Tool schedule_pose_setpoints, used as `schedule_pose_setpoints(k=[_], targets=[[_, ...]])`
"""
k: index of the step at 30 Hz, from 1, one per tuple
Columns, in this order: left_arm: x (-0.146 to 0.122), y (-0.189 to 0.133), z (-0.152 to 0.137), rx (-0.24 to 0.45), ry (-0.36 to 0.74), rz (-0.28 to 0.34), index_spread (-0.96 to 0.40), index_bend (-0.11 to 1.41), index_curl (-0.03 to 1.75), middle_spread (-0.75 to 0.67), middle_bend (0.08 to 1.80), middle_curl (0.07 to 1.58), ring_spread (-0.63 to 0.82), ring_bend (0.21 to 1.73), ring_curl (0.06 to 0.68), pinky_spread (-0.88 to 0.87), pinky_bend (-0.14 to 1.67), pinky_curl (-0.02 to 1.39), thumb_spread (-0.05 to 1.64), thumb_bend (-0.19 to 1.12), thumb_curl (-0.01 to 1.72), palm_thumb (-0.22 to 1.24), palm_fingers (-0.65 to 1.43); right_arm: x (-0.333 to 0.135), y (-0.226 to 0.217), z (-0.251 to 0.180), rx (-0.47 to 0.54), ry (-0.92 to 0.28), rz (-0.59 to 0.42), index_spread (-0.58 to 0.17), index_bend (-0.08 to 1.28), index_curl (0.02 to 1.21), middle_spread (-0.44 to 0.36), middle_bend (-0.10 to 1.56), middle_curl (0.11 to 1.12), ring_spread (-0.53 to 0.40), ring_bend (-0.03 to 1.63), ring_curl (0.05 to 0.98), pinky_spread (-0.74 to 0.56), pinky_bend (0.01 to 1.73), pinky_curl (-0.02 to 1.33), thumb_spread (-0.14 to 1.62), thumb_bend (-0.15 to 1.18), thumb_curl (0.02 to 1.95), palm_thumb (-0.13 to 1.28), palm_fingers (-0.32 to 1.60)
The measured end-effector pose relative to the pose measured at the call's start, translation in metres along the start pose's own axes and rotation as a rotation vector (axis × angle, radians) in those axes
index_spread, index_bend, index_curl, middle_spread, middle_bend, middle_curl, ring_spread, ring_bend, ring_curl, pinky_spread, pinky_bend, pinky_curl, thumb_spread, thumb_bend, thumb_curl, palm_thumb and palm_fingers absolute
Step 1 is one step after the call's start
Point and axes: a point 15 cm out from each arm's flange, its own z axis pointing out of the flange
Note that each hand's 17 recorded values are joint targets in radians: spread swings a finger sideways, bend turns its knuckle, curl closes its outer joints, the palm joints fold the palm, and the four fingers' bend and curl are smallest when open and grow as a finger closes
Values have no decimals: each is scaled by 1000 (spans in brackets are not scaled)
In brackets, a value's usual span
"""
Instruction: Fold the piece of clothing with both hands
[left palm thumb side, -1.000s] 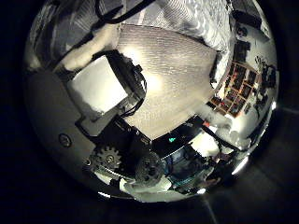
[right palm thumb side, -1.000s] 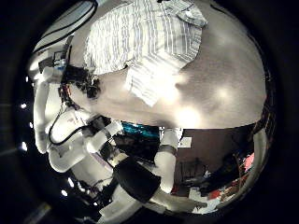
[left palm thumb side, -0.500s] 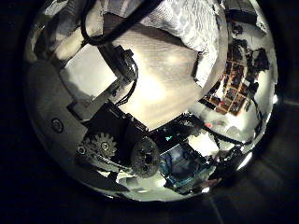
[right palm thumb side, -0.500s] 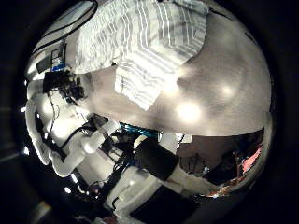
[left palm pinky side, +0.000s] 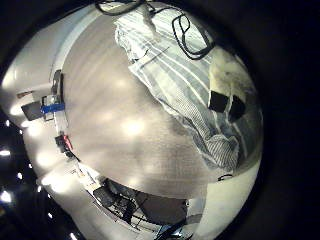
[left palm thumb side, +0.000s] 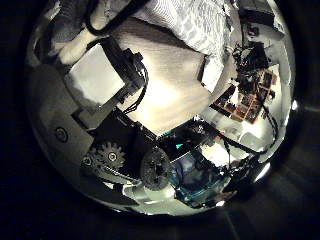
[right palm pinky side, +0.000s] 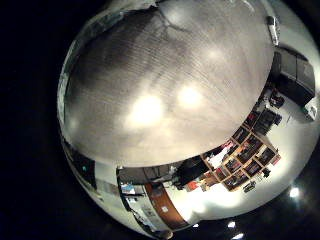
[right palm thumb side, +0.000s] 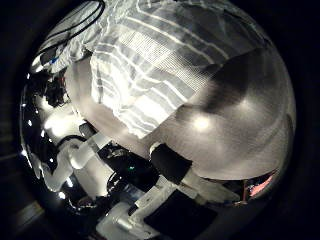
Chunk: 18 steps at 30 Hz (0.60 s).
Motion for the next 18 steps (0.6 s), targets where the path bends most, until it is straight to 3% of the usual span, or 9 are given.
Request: schedule_pose_setpoints(k=[5, 9, 13, 14, 18], targets=[[0, 1, -5, 5, -1, -2, -696, 225, 1140, -591, 941, 911, -465, 1294, 532, -643, 1065, 687, 1097, -15, 546, 836, 1028, -9, -4, -1, -1, 15, -18, -286, 160, 268, -171, 431, 443, -240, 863, 332, -98, 654, 237, 1039, -9, 333, 499, 573], [0, 1, -10, 13, 1, -4, -704, 196, 1185, -595, 930, 922, -465, 1291, 531, -645, 1061, 688, 1097, -15, 550, 835, 1032, -13, -7, 4, -19, 32, -35, -362, 180, 266, -247, 541, 501, -293, 1000, 373, -380, 922, 284, 1022, 28, 379, 670, 1065], [5, 1, -19, 25, 10, 2, -708, 184, 1222, -600, 921, 931, -465, 1289, 530, -647, 1057, 689, 1097, -15, 553, 834, 1034, -10, -11, 0, -8, 89, -29, -425, 406, 389, -279, 702, 602, -284, 1072, 451, -420, 1039, 373, 1004, 36, 412, 779, 1312], [6, 2, -20, 24, 11, 4, -708, 183, 1230, -601, 920, 933, -465, 1289, 530, -648, 1057, 689, 1097, -15, 553, 834, 1034, -8, -15, -4, 14, 97, -27, -438, 524, 445, -282, 780, 643, -273, 1104, 473, -394, 1094, 405, 995, 30, 424, 809, 1364], [6, 5, -27, 21, 11, 8, -709, 179, 1257, -605, 913, 942, -465, 1289, 530, -649, 1055, 691, 1098, -15, 555, 833, 1034, 2, -28, -34, 157, 118, -2, -426, 785, 584, -258, 972, 732, -251, 1194, 526, -338, 1204, 470, 999, 23, 451, 887, 1327]])
